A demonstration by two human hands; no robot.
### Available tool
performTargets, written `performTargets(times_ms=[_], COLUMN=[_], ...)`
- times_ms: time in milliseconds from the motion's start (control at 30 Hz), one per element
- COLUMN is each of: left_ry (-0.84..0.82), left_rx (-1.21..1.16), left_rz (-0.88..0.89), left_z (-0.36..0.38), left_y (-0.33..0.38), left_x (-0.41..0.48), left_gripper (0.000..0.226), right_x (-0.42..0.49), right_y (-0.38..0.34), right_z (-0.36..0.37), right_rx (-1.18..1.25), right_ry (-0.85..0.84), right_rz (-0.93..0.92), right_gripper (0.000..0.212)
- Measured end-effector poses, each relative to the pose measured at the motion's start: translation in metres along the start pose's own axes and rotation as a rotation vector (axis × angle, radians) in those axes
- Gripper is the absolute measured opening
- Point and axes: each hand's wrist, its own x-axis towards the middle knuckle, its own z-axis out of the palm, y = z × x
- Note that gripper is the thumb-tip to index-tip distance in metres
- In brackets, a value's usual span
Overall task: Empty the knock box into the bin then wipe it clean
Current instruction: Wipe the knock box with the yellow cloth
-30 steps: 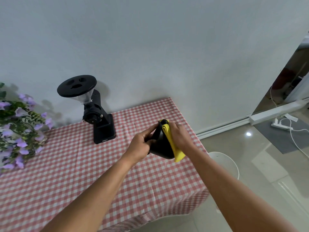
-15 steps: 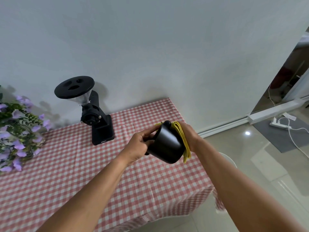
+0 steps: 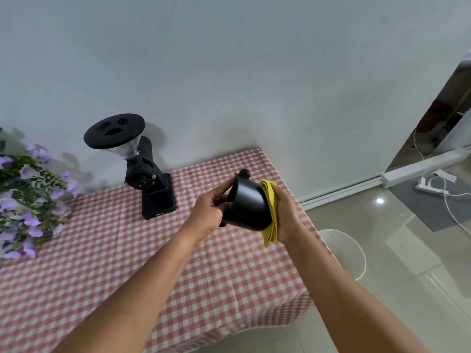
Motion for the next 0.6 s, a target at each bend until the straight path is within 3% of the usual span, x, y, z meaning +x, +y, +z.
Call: performTargets(times_ms=[200, 467, 600], left_ry=[-0.046, -0.228, -0.153], left_rx=[0.042, 0.255, 0.265], left_rz=[0.056, 0.064, 0.071], left_z=[0.001, -0.016, -0.015], left_y=[0.008, 0.03, 0.024], left_x=[-0.003, -0.001, 0.002], left_gripper=[0.061, 0.06, 0.062], right_x=[0.002, 0.003, -0.003], right_y=[-0.008, -0.018, -0.014], right_z=[-0.001, 0.0, 0.013], right_rx=[0.065, -0.335, -0.442], right_ry=[0.021, 0.14, 0.141], right_rz=[0.019, -0.17, -0.335], right_gripper=[0.036, 0.028, 0.039])
